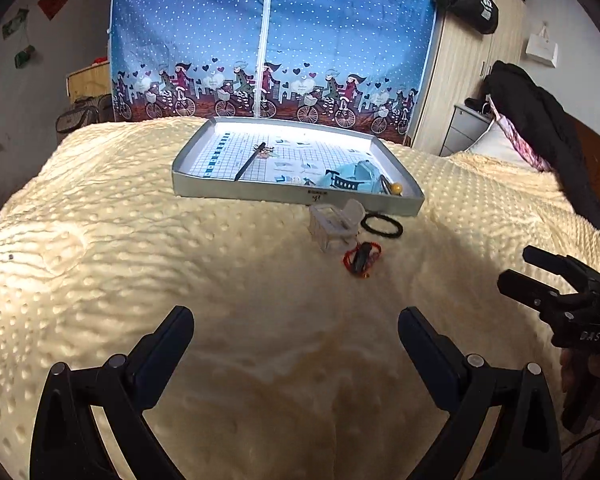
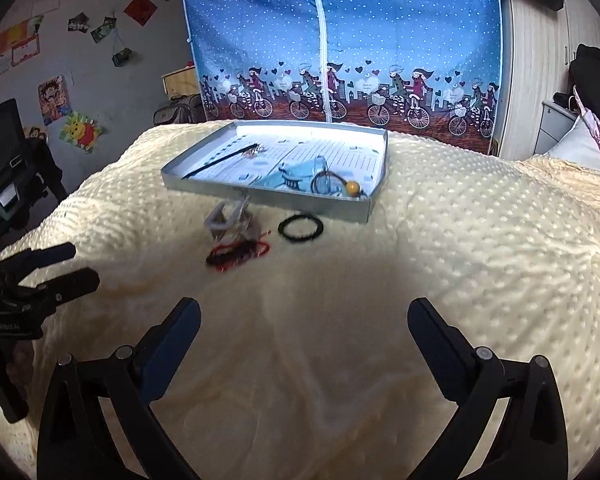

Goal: Organize jewelry
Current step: 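Grasp the clear plastic box with the left tool while the right tool grasps the black hair tie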

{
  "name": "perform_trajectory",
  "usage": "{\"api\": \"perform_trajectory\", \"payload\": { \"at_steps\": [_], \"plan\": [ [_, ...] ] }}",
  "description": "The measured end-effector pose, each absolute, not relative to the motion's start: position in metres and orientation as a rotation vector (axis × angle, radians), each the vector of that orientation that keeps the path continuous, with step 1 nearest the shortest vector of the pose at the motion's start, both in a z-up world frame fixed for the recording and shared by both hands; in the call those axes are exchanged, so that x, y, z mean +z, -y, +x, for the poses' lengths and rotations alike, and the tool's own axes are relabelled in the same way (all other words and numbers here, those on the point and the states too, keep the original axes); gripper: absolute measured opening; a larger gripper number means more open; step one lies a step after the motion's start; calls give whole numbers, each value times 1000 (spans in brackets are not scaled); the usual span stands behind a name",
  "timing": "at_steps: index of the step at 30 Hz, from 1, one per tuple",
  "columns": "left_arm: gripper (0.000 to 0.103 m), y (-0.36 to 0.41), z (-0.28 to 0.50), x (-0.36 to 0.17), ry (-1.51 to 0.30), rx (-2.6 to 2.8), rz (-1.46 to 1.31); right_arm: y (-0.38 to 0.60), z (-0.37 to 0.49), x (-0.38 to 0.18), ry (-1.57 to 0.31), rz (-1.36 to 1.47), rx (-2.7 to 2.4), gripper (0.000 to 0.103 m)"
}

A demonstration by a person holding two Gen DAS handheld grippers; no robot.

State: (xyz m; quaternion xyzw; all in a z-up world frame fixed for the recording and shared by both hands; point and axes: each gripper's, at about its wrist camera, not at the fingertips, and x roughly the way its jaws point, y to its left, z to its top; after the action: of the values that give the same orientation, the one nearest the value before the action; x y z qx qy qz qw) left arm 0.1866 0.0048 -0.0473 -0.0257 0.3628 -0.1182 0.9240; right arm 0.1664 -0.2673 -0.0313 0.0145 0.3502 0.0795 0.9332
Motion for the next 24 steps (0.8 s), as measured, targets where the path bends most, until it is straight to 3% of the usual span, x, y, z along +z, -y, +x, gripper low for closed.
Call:
{"api": "perform_trajectory", "payload": {
  "at_steps": [7, 9, 11, 20, 24],
  "plan": [
    [102, -2, 240, -54, -790, -300, -154, 266, 227, -36, -728, 19, 169, 101],
    [95, 0, 258, -58, -809, -321, -181, 268, 243, -41, -739, 36, 176, 91],
    [83, 5, 276, -62, -836, -337, -185, 268, 261, -48, -763, 41, 176, 66],
    [44, 28, 344, -90, -981, -406, -223, 256, 323, -86, -868, 74, 194, 34],
    [39, 32, 358, -101, -1023, -435, -280, 249, 332, -98, -891, 71, 211, 24]
  ]
}}
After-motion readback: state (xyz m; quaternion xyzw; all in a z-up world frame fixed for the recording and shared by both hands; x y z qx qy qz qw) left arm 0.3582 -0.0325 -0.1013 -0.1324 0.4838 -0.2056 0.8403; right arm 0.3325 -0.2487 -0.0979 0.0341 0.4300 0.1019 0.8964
